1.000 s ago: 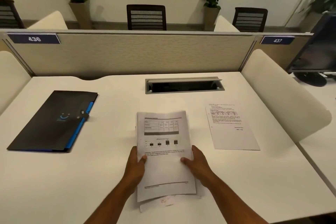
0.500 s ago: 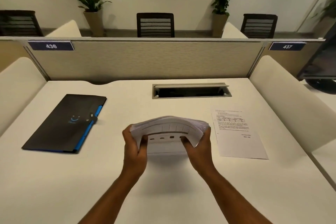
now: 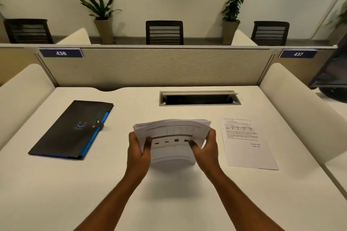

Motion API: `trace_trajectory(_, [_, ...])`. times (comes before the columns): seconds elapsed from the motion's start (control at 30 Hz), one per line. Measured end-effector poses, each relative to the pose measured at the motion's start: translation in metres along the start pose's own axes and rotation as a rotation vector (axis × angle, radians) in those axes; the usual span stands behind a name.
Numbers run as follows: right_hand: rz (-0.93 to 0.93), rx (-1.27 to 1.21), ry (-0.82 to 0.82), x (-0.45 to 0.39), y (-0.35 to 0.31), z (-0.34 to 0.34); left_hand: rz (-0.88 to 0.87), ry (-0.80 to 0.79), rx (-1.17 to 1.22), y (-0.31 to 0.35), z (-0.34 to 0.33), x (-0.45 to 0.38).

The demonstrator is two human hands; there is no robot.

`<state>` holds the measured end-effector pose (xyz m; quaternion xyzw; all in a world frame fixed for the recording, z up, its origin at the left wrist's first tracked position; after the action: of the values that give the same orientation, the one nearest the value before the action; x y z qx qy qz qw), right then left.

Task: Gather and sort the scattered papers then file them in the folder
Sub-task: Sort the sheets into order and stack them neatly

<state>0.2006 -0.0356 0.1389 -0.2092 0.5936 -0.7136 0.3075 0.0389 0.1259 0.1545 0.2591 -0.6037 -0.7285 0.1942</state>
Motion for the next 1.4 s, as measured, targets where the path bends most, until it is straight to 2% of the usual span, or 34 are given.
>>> trace_trajectory(0.13, [0.008,-0.012,-0.053,-0.007,-0.006,-0.003,0.000,-0.011,-0.037,0.005,-0.010,0.000])
trace_trajectory(0.37, [0.067,-0.146,0.103,0.006,-0.017,0.007,-0.068,0.073,0.012,0.014,-0.007,0.010])
trace_trajectory(0.5, [-0.049,-0.150,0.035,0.016,0.007,-0.003,0.004,0.089,-0.016,-0.003,-0.015,0.024])
trace_trajectory(0.63, [-0.044,-0.172,0.088,0.020,0.013,0.006,-0.010,0.178,-0.019,-0.006,-0.011,0.027])
trace_trajectory(0.73, [-0.077,-0.180,-0.001,0.026,0.020,-0.009,0.055,0.185,0.018,-0.013,-0.018,0.035])
trace_trajectory(0.8, [-0.069,-0.180,-0.001,0.029,0.022,-0.010,0.072,0.232,0.061,-0.020,-0.016,0.040])
trace_trajectory(0.87, [-0.071,-0.196,0.033,0.029,0.024,-0.008,0.064,0.204,0.058,-0.023,-0.018,0.045])
trace_trajectory(0.97, [-0.092,-0.172,-0.020,0.030,0.027,-0.016,0.072,0.122,0.013,-0.024,-0.023,0.045])
trace_trajectory(1.17, [-0.087,-0.115,0.026,0.014,0.013,-0.006,0.071,0.108,-0.034,-0.018,-0.008,0.029])
trace_trajectory(1.23, [-0.115,-0.162,0.045,0.011,0.011,-0.006,0.127,0.157,-0.060,-0.024,0.002,0.032])
trace_trajectory(1.3, [-0.129,-0.279,0.086,0.012,0.011,-0.006,0.277,0.276,-0.070,-0.042,0.015,0.039])
trace_trajectory(1.37, [-0.150,-0.464,0.144,0.015,0.014,-0.009,0.461,0.393,0.059,-0.059,0.023,0.051])
trace_trajectory(1.4, [-0.168,-0.568,0.155,0.017,0.016,-0.013,0.517,0.401,0.166,-0.066,0.022,0.055])
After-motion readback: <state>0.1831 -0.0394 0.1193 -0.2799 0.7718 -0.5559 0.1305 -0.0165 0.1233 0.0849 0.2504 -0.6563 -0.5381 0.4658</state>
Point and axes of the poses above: each hand's wrist, its own x-axis away from the middle knuckle, its own z-axis out of the back of the hand, y = z × x, the point moved 6 cm from there along -x, towards the middle knuckle, and after that the axes turned 15 degrees about -y, right-handed, at the moved point
